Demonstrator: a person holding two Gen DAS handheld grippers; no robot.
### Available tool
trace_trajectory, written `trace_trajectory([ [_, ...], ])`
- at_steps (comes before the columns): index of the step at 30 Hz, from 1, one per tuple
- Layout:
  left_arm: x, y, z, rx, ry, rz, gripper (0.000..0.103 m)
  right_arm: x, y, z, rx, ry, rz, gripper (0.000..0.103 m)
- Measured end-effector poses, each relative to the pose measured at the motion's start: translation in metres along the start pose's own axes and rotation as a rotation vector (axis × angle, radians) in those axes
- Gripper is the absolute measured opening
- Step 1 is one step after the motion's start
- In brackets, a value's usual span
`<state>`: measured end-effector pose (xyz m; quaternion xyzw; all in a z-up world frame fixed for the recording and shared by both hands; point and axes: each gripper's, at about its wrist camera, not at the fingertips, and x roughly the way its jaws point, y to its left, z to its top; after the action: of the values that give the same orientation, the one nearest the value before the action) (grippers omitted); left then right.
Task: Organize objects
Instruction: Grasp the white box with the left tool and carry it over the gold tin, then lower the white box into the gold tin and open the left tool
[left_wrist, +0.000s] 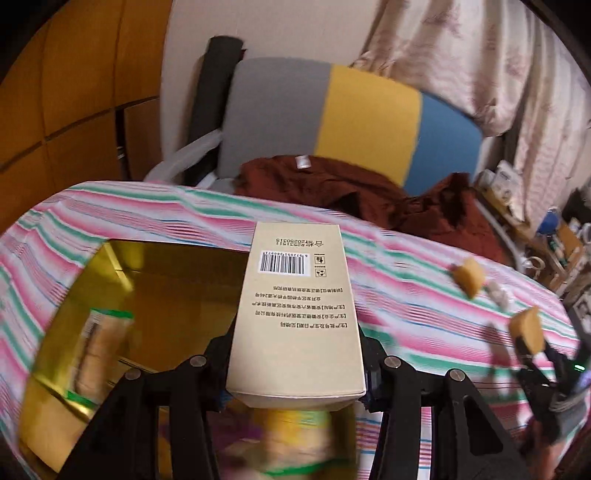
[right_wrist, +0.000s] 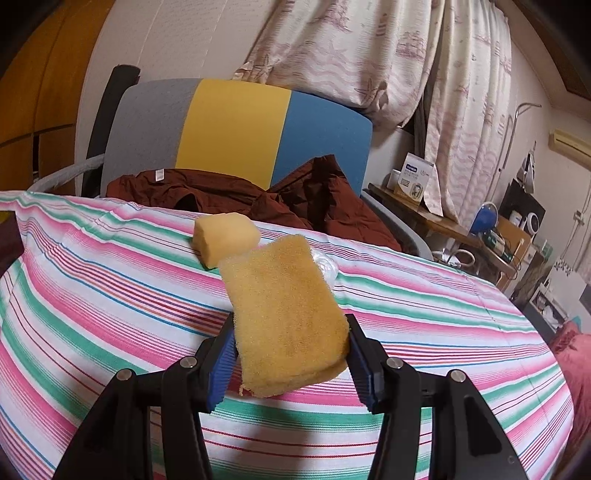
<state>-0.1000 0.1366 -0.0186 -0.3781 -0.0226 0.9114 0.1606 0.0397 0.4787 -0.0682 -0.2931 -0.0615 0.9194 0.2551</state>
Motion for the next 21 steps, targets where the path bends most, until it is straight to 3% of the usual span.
trace_trajectory([
  [10, 0.040, 0.094, 0.020, -0.113, 0.161, 0.095, 0.050, 0.001, 0.004, 0.001, -0.021, 0.003, 0.003, 0.055],
  [16, 0.064, 0.106, 0.018, -0.073, 0.240, 0.135, 0.050, 0.002, 0.009, 0.000, -0.042, 0.012, -0.001, 0.055],
  [21, 0.075, 0.111, 0.021, -0.059, 0.258, 0.160, 0.051, 0.003, 0.011, 0.000, -0.054, 0.016, -0.002, 0.055],
])
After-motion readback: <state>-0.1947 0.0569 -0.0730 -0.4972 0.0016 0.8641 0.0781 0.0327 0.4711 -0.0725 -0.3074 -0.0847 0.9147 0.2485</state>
